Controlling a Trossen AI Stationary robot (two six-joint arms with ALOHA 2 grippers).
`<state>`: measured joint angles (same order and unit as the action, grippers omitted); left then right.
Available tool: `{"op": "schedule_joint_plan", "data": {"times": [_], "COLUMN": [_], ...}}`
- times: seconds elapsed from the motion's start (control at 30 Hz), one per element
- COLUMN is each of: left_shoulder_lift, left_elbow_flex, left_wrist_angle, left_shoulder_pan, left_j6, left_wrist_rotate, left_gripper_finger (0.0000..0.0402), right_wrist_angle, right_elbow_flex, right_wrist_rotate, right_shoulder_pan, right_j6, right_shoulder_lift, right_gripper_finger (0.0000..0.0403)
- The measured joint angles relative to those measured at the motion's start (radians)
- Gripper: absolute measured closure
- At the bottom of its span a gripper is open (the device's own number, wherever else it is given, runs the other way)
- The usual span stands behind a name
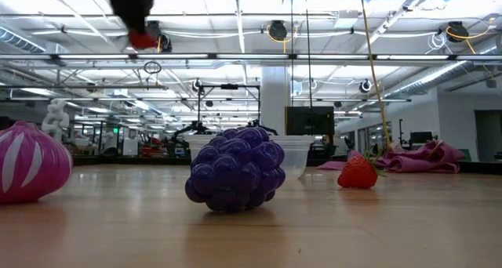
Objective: Pick and placing Produce into tupperware
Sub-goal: Put the left red strawberry fruit into the transparent container
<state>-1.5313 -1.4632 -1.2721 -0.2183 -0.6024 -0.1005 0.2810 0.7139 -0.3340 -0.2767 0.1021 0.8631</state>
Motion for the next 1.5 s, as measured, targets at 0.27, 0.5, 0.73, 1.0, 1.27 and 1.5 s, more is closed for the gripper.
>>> {"op": "schedule_joint_plan", "data": {"times": [0.27, 0.5, 0.73, 1.0, 1.27, 1.5], "left_shoulder_lift": [-0.141, -0.293, -0.379, -0.458, -0.512, -0.513], "left_elbow_flex": [-0.207, -0.246, -0.246, -0.246, -0.246, -0.246], "left_wrist_angle": [-0.024, 0.012, 0.128, 0.181, 0.227, 0.244], "left_shoulder_pan": [0.097, 0.153, 0.18, 0.215, 0.22, 0.223], "left_j6": [0.18, 0.34, 0.447, 0.482, 0.501, 0.486], "left_wrist_rotate": [0.011, 0.039, 0.069, 0.077, 0.089, 0.102], "left_gripper_finger": [0.0272, 0.0272, 0.0272, 0.0272, 0.0272, 0.0272], "right_wrist_angle": [0.003, 0.002, -0.002, -0.001, 0.0, 0.0], "right_elbow_flex": [0.0, 0.0, 0.0, 0.0, 0.0, 0.0], "right_wrist_rotate": [-0.002, -0.012, -0.138, -0.146, -0.223, -0.223], "right_shoulder_pan": [0.0, 0.0, 0.0, 0.0, 0.0, 0.0], "right_j6": [-0.018, -0.036, -0.134, -0.196, -0.272, -0.272], "right_shoulder_lift": [0.0, -0.001, -0.001, -0.001, -0.026, -0.07], "right_gripper_finger": [0.0086, 0.0086, 0.0086, 0.0086, 0.0086, 0.0086]}}
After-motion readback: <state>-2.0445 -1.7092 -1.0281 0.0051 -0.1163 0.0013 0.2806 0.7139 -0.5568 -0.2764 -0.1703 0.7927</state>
